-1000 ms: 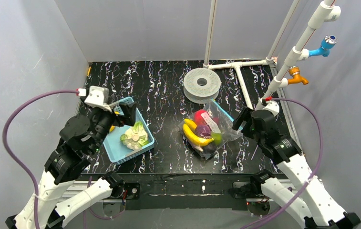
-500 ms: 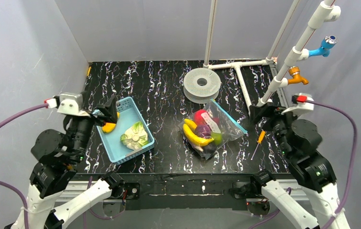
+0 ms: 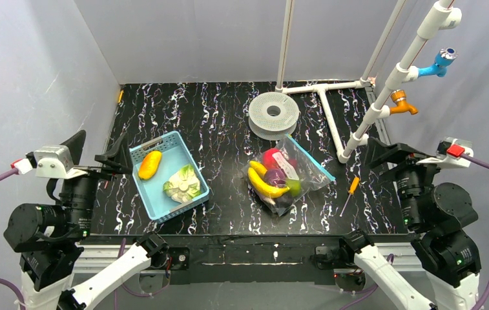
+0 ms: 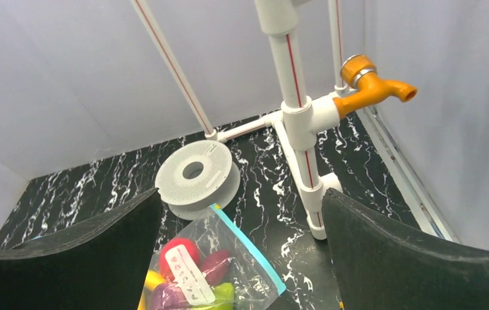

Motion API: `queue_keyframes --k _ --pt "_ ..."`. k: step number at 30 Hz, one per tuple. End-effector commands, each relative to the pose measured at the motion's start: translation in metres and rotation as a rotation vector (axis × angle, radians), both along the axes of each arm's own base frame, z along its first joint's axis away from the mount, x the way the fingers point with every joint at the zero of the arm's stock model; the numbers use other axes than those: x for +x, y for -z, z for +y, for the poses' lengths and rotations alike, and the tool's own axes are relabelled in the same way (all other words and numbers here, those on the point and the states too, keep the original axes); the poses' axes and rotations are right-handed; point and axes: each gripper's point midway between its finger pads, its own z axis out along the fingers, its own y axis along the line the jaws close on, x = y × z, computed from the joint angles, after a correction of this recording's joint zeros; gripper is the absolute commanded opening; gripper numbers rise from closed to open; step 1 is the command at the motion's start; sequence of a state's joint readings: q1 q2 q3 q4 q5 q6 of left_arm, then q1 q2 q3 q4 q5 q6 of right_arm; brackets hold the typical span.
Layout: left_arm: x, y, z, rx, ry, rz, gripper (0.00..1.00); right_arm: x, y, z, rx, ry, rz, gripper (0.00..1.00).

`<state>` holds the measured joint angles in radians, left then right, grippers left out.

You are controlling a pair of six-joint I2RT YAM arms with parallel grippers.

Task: Place the food in the zip-top bag and seal the zipper
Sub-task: Reset both arms

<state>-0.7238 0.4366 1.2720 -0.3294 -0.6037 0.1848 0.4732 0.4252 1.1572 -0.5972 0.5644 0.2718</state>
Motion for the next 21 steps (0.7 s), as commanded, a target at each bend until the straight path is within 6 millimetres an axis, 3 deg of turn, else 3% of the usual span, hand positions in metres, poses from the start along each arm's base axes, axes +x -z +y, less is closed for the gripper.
queue_keyframes --k 1,16,21 --pt "-0.009 -0.009 0.017 -0.014 -0.048 -0.027 0.98 -0.005 -0.018 -0.019 0.021 0.092 -0.023 0.98" --pt "-0.007 -0.002 0.017 0.003 -0.061 -0.014 0.98 -0.008 -0.018 -0.025 0.085 0.130 -0.017 0.98" --pt "-0.004 -0.001 0.016 0.005 -0.069 -0.016 0.98 -0.001 -0.006 -0.025 0.054 0.154 0.044 0.98"
